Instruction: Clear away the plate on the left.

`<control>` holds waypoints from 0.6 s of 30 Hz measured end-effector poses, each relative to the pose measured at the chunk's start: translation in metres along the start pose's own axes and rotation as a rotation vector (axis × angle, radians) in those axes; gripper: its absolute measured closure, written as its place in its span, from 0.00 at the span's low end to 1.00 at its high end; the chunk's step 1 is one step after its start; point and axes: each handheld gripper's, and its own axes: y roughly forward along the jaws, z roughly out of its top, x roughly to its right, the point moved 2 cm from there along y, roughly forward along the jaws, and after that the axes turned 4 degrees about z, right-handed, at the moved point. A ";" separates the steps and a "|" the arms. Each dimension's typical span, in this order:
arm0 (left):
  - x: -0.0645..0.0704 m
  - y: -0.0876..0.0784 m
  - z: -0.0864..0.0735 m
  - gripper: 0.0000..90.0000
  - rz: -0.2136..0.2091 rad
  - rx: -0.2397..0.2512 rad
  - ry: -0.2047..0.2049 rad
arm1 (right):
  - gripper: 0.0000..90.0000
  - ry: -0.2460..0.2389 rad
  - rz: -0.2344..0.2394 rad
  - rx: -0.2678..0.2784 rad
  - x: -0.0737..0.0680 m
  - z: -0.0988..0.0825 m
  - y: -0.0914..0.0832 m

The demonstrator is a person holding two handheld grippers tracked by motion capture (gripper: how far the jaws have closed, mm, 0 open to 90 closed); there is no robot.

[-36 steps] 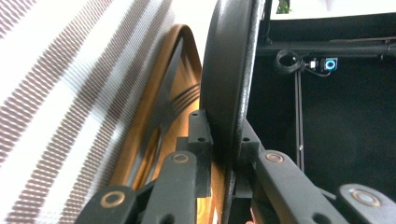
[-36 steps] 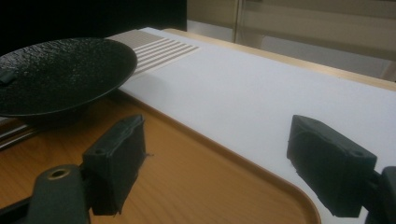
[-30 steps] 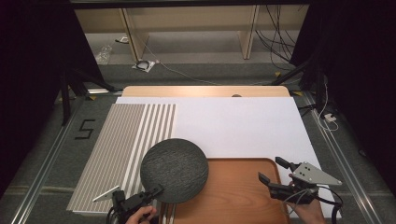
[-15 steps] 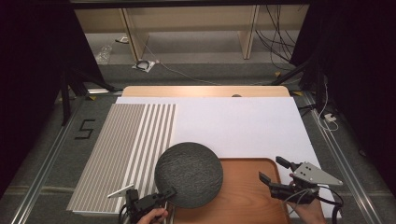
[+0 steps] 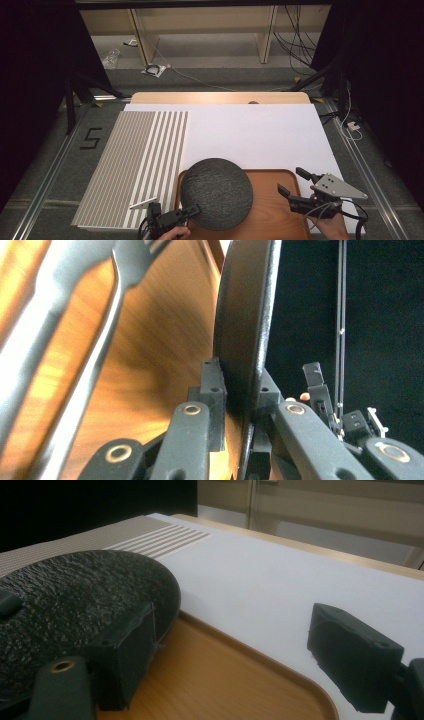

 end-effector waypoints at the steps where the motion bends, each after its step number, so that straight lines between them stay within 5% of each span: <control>1: 0.001 0.001 -0.001 0.90 -0.002 0.002 -0.003 | 0.23 0.001 0.000 -0.001 0.000 0.000 0.000; 18: 0.004 0.021 -0.012 0.90 0.014 -0.094 0.030 | 0.23 -0.001 0.003 -0.001 0.000 0.000 -0.001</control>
